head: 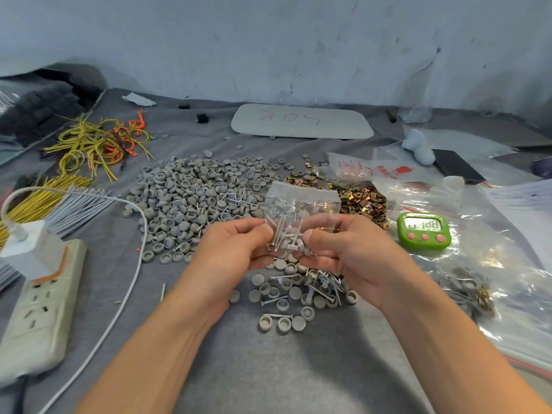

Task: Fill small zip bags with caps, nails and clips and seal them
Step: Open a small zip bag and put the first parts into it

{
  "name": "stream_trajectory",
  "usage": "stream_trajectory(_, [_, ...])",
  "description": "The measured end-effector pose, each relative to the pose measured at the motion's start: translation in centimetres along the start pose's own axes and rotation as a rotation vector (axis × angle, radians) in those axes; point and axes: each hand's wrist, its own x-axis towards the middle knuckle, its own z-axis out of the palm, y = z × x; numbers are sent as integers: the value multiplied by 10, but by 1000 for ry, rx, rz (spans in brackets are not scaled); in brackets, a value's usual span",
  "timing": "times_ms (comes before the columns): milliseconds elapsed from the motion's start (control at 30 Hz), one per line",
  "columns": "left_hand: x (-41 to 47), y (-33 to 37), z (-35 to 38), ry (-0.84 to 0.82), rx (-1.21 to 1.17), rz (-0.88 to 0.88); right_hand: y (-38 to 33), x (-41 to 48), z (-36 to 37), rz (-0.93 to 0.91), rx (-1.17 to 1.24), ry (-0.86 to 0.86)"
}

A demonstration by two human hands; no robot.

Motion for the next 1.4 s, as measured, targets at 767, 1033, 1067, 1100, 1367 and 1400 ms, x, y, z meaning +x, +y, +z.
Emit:
stream_trajectory(767, [-1,-4,1,11,162,70,6,5,6,-117,-373,-20])
stream_trajectory(1033, [0,-3,21,13,132,163,7,-5,-5,-175,-42,37])
stream_trajectory(1067, [-2,-4,30,-8,151,177,6,-8,-11,-205,-43,87])
stream_trajectory(1100, [-4,-6,41,-36,161,190,6,-12,-18,-233,-41,124])
stream_trajectory(1367, [-17,-31,125,-105,212,261,7,-68,-98,-390,-63,501])
stream_trajectory(1400, [-17,-35,133,-89,276,281,10,-74,-107,-382,-81,546])
